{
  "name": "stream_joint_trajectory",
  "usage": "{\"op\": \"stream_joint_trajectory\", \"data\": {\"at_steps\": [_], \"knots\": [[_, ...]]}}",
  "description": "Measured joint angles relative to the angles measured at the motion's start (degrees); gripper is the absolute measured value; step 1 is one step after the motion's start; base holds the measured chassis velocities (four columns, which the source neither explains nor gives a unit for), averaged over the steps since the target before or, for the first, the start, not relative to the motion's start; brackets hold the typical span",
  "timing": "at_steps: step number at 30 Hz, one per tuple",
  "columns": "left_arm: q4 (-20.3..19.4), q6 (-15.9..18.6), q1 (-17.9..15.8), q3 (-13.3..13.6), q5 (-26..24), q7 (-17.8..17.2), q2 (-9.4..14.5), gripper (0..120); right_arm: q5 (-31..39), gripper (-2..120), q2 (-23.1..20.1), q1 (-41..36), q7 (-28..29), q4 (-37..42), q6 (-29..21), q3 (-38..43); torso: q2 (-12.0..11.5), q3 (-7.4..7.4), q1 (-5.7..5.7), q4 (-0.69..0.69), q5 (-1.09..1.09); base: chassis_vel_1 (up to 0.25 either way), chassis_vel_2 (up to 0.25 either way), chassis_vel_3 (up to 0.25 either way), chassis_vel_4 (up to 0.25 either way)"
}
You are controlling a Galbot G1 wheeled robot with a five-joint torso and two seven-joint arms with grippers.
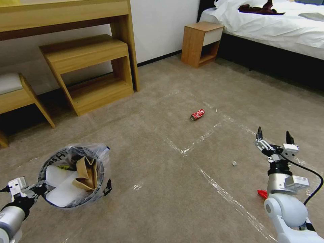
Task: Pick up the trash bin and place the garbage on the floor into it.
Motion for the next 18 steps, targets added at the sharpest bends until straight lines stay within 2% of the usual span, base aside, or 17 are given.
{"op": "stream_joint_trajectory", "data": {"at_steps": [18], "knots": [[0.06,-0.32,-0.09,0.08,-0.01,0.15,0.1,1,0.0,100,0.33,-0.09,-0.1,0.22,-0.11,0.01,0.0,0.0,0.0,0.0,0.0,0.0,0.0,0.0,0.0]]}}
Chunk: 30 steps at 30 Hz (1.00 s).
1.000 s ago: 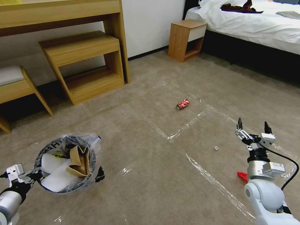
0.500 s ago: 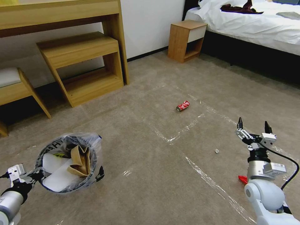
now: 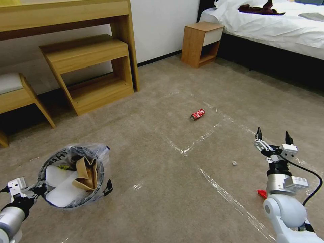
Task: Pick up the trash bin and place the garbage on the floor into it.
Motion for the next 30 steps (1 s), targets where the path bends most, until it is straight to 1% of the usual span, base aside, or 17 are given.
{"op": "stream_joint_trajectory", "data": {"at_steps": [19,23,30], "knots": [[0.24,-0.41,-0.12,0.13,0.06,0.06,0.0,1,1.4,100,-1.12,0.48,0.08,0.12,-0.91,-0.14,0.0,0.0,0.0,0.0,0.0,0.0,0.0,0.0,0.0],[0.24,-0.41,-0.27,0.28,0.2,0.07,-0.18,1,1.8,100,-1.76,0.55,0.09,0.02,-0.97,0.12,0.0,0.0,0.0,0.0,0.0,0.0,0.0,0.0,0.0],[0.91,-0.57,-1.04,0.48,0.5,0.18,-0.39,1,2.68,100,-4.23,0.6,-0.45,-1.31,-0.72,2.82,0.0,0.0,0.0,0.0,0.0,0.0,0.0,0.0,0.0]]}}
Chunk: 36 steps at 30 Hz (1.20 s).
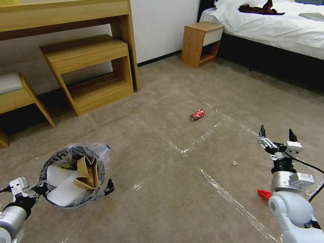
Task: Pick up the trash bin and place the garbage on the floor into it.
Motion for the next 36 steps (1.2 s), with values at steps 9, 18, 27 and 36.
{"op": "stream_joint_trajectory", "data": {"at_steps": [9,18,27,36], "knots": [[0.3,-0.08,-0.52,0.01,0.15,0.01,-0.16,1,0.27,100,-1.62,0.19,-0.35,-1.14,0.45,2.14,0.0,0.0,0.0,0.0,0.0,0.0,0.0,0.0,0.0],[0.7,-0.37,-0.36,-0.01,0.46,0.15,-0.32,1,3.64,100,-2.92,-0.15,2.05,-1.07,-1.83,2.74,0.0,0.0,0.0,0.0,0.0,0.0,0.0,0.0,0.0],[1.63,-0.58,-0.77,0.92,1.0,0.36,-0.54,1,17.47,100,-5.23,0.12,12.24,-0.37,-13.84,1.22,0.0,0.0,0.0,0.0,0.0,0.0,0.0,0.0,0.0],[2.59,-0.63,-1.18,1.37,1.18,0.44,-0.32,1,36.34,100,-4.32,1.0,25.16,-0.93,-25.86,3.46,0.0,0.0,0.0,0.0,-0.01,0.0,0.0,0.0,0.0]]}}
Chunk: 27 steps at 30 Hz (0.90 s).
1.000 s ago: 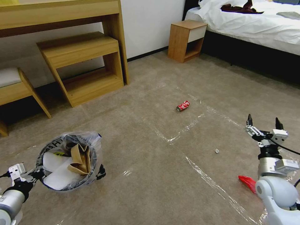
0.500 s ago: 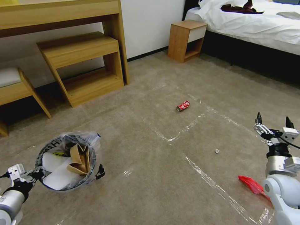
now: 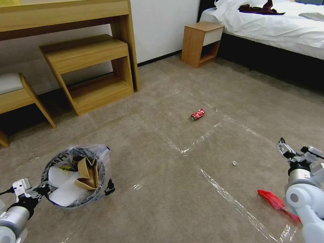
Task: Pick up the trash bin and place the garbage on the floor into it.
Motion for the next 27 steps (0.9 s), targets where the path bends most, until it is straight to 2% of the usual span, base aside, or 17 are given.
{"op": "stream_joint_trajectory", "data": {"at_steps": [3,4,7,14,20,27], "knots": [[0.55,-0.01,0.09,-0.04,0.01,0.0,0.54,1,7.49,100,1.78,0.34,5.13,-1.72,-2.48,1.31,0.0,0.0,0.0,0.0,0.0,0.0,0.0,0.0,0.0],[0.55,-0.01,0.09,-0.04,0.01,0.0,0.54,1,7.49,100,1.78,0.34,5.13,-1.72,-2.48,1.31,0.0,0.0,0.0,0.0,0.0,0.0,0.0,0.0,0.0],[0.94,-0.09,0.15,-0.14,0.01,0.0,0.8,1,13.47,100,4.81,2.14,10.25,-5.27,-4.14,3.16,0.0,0.0,0.0,0.01,0.01,0.0,0.0,0.0,0.0],[1.29,-0.1,0.0,0.41,0.11,0.0,0.7,1,16.51,100,7.61,5.98,12.51,-14.64,-3.52,5.02,0.0,0.0,0.0,-0.01,0.01,0.0,0.0,0.0,0.0],[1.43,-0.1,-0.03,0.83,0.4,-0.04,0.27,1,16.71,100,9.42,10.25,11.8,-23.15,-2.45,5.8,0.0,0.0,0.0,0.01,0.0,0.0,0.0,0.0,0.0],[1.27,-0.2,0.38,1.0,0.9,-0.03,-0.61,1,15.66,100,11.88,12.26,11.17,-26.74,-1.9,4.59,0.0,0.0,0.0,0.01,0.01,0.0,0.0,0.0,0.0]]}}
